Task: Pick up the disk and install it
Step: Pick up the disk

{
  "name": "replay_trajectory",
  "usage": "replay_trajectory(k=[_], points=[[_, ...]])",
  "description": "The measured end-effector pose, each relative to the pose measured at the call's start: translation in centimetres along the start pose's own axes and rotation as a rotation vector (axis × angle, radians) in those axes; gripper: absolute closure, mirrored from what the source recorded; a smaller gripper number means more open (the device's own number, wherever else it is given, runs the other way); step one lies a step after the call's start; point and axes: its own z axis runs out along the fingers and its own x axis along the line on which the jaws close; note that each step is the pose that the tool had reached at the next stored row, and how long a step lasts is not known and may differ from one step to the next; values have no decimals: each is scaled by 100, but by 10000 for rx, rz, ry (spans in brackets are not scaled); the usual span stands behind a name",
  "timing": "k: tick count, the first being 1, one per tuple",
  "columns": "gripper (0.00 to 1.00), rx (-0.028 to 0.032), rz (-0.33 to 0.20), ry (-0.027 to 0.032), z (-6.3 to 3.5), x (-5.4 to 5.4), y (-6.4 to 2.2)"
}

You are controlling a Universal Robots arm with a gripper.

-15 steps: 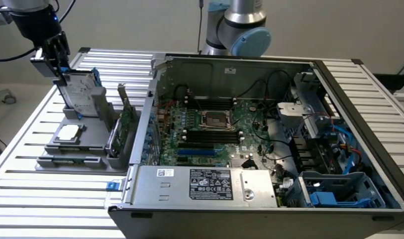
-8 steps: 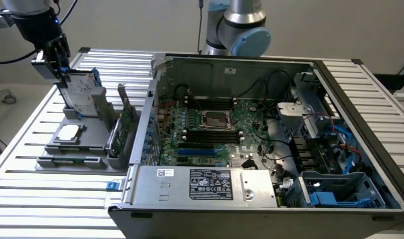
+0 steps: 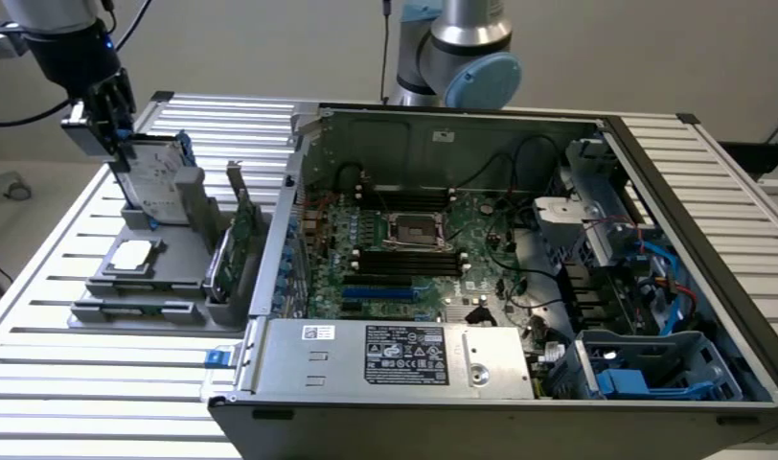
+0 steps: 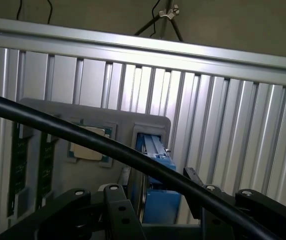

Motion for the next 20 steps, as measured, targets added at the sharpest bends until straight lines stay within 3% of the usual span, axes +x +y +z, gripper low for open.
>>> replay_trajectory(k=[8, 20], points=[[46, -1, 22, -5, 20, -5, 32], [46, 3, 265, -68, 22, -5, 36]])
